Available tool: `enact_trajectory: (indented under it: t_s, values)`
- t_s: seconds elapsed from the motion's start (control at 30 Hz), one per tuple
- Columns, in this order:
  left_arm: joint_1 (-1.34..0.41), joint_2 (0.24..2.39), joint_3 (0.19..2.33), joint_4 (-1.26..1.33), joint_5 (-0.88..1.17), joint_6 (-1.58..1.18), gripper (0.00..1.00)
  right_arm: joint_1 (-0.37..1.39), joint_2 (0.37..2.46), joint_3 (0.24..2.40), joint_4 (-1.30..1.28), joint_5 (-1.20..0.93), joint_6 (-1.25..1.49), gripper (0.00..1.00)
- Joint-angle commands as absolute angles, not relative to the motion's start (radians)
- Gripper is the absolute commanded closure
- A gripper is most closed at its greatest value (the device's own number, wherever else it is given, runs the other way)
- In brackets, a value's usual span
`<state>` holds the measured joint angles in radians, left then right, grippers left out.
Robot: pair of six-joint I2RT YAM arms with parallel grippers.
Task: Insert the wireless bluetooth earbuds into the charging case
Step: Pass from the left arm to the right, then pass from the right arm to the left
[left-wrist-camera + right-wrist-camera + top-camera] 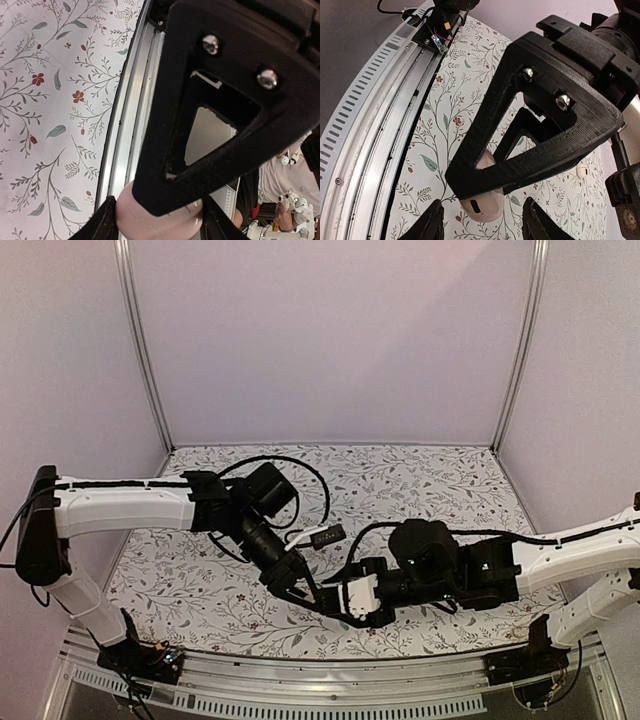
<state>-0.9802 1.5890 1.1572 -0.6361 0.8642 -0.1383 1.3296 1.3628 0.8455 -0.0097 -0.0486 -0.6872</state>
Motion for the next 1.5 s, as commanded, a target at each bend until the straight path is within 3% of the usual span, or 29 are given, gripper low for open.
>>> enact_trajectory:
  t_s: [0.0, 0.13, 0.53, 0.63, 0.73, 0.83, 0.93, 1.2, 1.47]
  values:
    - [-0.996, 1.617, 1.179, -0.632, 0.898, -0.131, 0.64, 1.349, 1.386, 0.881, -0.038, -0.020, -0.720, 0.50]
    - [-1.000, 1.628, 1.186, -0.628, 0.905, -0.133, 0.64, 1.357, 1.406, 0.894, -0.052, -0.011, -0.737, 0.62]
    - [-1.000, 1.642, 1.195, -0.628, 0.904, -0.124, 0.61, 1.368, 1.436, 0.910, -0.051, -0.006, -0.742, 0.81]
    - [-0.998, 1.630, 1.205, -0.631, 0.885, -0.109, 0.45, 1.368, 1.420, 0.900, -0.031, -0.006, -0.714, 0.89]
    - [-0.993, 1.587, 1.220, -0.630, 0.841, -0.095, 0.24, 1.366, 1.399, 0.883, -0.015, -0.006, -0.682, 0.91]
    - [-0.960, 1.509, 1.220, -0.602, 0.791, -0.104, 0.11, 1.352, 1.360, 0.849, 0.030, 0.024, -0.653, 0.92]
    - [-0.896, 1.397, 1.170, -0.493, 0.761, -0.161, 0.00, 1.339, 1.305, 0.811, 0.088, 0.062, -0.633, 0.92]
    - [-0.684, 1.033, 0.829, 0.076, 0.680, -0.561, 0.00, 1.255, 1.128, 0.710, 0.383, 0.096, -0.592, 0.90]
    - [-0.706, 1.062, 0.723, 0.551, 0.815, -0.973, 0.00, 1.247, 1.078, 0.686, 0.637, 0.050, -0.642, 0.91]
